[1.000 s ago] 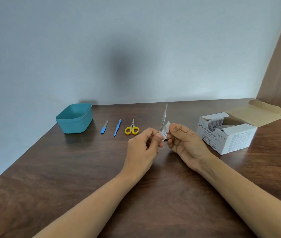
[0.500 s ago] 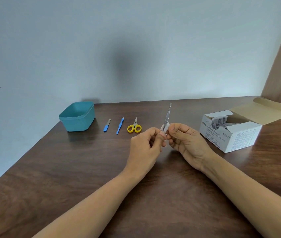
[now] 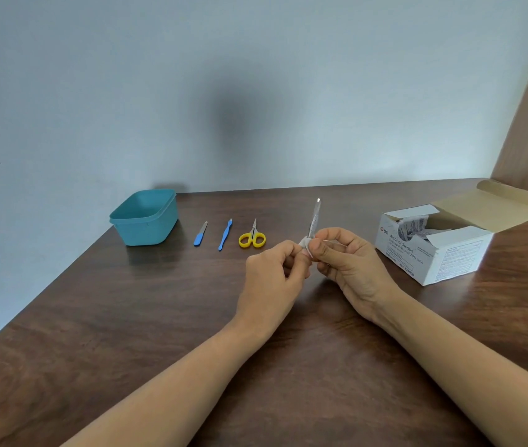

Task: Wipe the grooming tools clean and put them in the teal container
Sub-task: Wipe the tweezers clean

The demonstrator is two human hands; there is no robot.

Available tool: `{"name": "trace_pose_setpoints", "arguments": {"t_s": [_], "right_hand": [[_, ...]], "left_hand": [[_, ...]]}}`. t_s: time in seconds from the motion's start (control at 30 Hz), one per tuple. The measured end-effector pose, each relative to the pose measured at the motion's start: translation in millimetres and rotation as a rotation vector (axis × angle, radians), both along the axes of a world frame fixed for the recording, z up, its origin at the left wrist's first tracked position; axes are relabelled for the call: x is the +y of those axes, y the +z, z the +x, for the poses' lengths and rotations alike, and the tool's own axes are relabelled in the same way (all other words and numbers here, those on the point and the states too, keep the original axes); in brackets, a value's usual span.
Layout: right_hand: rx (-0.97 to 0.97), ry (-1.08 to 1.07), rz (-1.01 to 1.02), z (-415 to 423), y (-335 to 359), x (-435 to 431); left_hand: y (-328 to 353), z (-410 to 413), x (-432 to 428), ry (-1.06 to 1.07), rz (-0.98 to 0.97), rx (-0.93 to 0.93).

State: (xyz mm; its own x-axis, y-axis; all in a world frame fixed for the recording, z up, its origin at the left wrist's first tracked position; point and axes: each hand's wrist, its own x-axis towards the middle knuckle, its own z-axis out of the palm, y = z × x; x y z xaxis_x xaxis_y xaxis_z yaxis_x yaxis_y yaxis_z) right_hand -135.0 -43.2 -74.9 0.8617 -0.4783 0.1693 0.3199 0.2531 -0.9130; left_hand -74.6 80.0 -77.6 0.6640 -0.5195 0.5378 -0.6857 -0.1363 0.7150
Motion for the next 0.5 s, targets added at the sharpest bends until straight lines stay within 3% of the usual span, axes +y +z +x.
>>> {"name": "trace_pose_setpoints", "arguments": {"t_s": [0.27,0.5], "right_hand": [[-0.019,-0.055,0.098,3.0,-1.5,-2.2],[-0.056,0.047,0.086,3.9,0.1,0.3]], "left_hand": [[-1.0,0.2,-1.2,-0.034,0.057,-0.041],[5.8,8.7,-2.0,-0.077,-0.171,0.402]]}}
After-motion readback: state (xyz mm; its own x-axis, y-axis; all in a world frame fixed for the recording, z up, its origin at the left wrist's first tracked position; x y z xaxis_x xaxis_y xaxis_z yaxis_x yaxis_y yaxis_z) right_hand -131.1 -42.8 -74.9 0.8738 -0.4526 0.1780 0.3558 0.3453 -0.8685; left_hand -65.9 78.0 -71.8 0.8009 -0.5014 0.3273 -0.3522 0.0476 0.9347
